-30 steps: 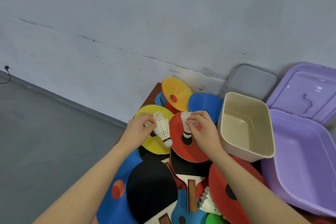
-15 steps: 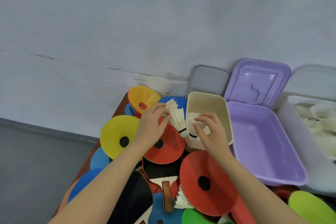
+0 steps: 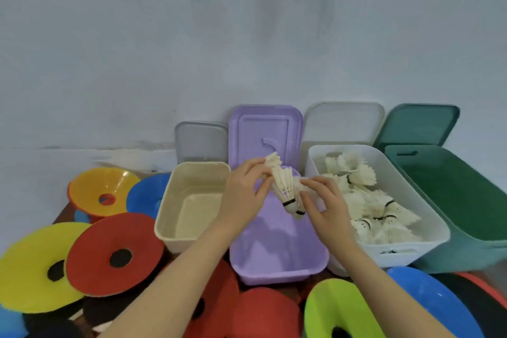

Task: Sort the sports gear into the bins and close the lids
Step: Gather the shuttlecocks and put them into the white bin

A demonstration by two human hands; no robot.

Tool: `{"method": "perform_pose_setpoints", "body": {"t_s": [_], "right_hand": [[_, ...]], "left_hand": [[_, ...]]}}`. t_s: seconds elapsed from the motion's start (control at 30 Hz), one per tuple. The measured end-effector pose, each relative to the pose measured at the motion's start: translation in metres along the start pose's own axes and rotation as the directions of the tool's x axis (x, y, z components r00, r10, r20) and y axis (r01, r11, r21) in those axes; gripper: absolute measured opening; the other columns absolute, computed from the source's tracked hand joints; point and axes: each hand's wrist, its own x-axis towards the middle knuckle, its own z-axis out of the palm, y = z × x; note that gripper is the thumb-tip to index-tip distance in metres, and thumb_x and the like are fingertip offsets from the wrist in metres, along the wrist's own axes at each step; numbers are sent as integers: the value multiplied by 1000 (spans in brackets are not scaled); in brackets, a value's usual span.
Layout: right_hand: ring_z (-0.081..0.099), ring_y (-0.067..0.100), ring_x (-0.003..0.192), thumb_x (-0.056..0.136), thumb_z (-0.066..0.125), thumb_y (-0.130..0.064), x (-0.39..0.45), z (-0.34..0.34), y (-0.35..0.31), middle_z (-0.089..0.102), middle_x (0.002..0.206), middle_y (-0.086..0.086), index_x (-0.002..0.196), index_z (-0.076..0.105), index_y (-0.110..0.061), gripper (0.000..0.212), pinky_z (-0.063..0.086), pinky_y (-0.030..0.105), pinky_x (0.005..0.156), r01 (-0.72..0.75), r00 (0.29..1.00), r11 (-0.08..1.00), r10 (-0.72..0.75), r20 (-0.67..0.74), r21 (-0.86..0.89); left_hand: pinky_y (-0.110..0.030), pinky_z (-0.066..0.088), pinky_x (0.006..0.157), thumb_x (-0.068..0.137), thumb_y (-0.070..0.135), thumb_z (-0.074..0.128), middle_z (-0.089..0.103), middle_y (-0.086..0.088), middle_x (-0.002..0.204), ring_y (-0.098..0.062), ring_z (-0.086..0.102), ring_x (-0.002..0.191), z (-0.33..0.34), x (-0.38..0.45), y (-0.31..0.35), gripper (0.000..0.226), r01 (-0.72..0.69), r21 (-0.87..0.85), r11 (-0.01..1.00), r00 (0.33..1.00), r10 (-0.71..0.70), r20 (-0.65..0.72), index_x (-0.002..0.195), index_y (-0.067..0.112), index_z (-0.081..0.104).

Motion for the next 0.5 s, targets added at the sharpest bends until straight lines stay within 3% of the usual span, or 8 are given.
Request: {"method": "perform_pose_setpoints", "body": {"t_s": [0.13, 0.37, 0.5], "right_hand": [[51, 3, 96, 88, 52, -28, 13, -67, 48, 55, 104, -2, 106, 67, -10, 30, 36, 6, 85, 13, 999, 998, -16, -50, -62], [49, 4, 96, 87, 61, -7, 25, -155, 130, 52, 104, -5, 106, 66, -8, 19, 33, 6, 87, -54, 993, 986, 36, -114, -160], [53, 19, 102, 87, 61, -8, 41, -173, 165, 54, 115, 5, 111, 65, -10, 24, 40, 26, 87, -115, 993, 962, 102, -62, -248]], "left_hand": [[-32, 45, 87, 87, 29, 50, 62, -5, 110, -18, 60, 100, 76, 20, 42, 26, -11, -4, 1000, 1000, 11, -1, 92, 9, 66], [-33, 47, 81, 84, 31, 47, 62, -6, 107, -22, 60, 97, 185, 37, 94, 28, 69, 46, 997, 998, -70, 8, 89, 11, 66], [-37, 48, 80, 83, 25, 50, 63, -9, 107, -30, 62, 94, 223, 49, 96, 22, 98, 194, 976, 995, -102, 14, 85, 9, 66]]}}
